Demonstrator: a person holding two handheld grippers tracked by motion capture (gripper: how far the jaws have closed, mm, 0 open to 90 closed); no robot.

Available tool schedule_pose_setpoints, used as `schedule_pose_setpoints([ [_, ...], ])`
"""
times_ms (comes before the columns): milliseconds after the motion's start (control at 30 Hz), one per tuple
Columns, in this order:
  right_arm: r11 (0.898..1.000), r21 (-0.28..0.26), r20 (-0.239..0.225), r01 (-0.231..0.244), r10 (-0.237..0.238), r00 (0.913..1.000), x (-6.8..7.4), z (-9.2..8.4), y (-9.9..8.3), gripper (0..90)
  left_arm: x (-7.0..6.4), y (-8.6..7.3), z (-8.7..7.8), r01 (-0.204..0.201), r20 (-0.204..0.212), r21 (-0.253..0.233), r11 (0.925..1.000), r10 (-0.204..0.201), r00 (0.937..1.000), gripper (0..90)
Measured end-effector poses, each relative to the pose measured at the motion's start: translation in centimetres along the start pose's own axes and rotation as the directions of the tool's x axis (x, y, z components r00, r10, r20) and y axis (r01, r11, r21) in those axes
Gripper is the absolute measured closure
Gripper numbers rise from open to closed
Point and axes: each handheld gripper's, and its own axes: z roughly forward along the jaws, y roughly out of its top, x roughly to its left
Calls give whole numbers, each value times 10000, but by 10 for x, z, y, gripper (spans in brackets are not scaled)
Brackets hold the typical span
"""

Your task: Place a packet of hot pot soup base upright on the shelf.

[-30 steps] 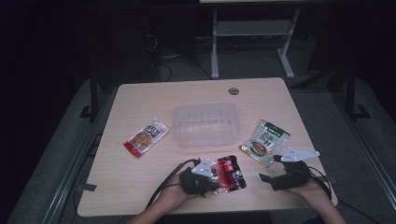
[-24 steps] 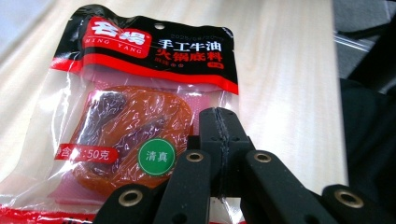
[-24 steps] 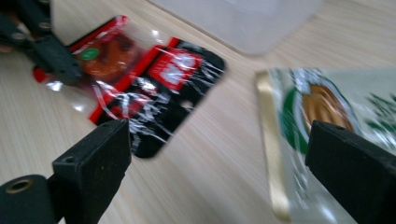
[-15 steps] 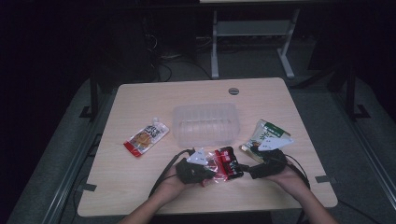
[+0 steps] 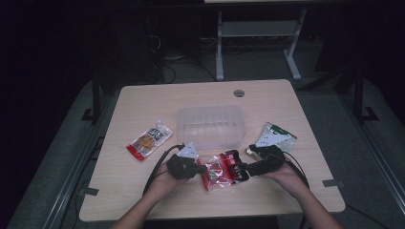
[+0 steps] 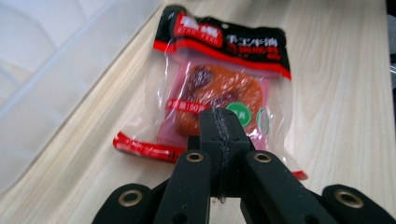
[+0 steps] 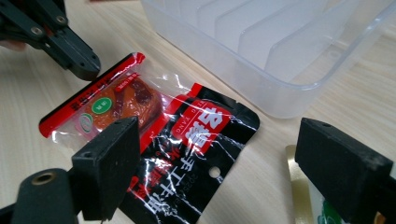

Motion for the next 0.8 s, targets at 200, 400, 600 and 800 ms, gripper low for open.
schedule_pose_setpoints([
  [200, 9998, 12, -85, -206, 206, 9998, -1, -2, 0, 135, 4, -3, 1, 31, -58, 335, 9994, -29, 10000, 898],
  [400, 9996, -67, -237, -282, 281, 9993, -4, -6, 0, 132, 3, -5, 6, 133, 21, 567, 9983, -134, 9999, 898],
  [600, 9994, -109, -399, -332, 327, 9987, -3, -8, 0, 123, 2, -8, 9, 213, 51, 811, 9965, -218, 9997, 898],
  [800, 9993, -94, -619, -358, 352, 9975, 0, -8, 2, 104, 3, -10, 9, 425, 66, 959, 9945, -433, 9990, 898],
])
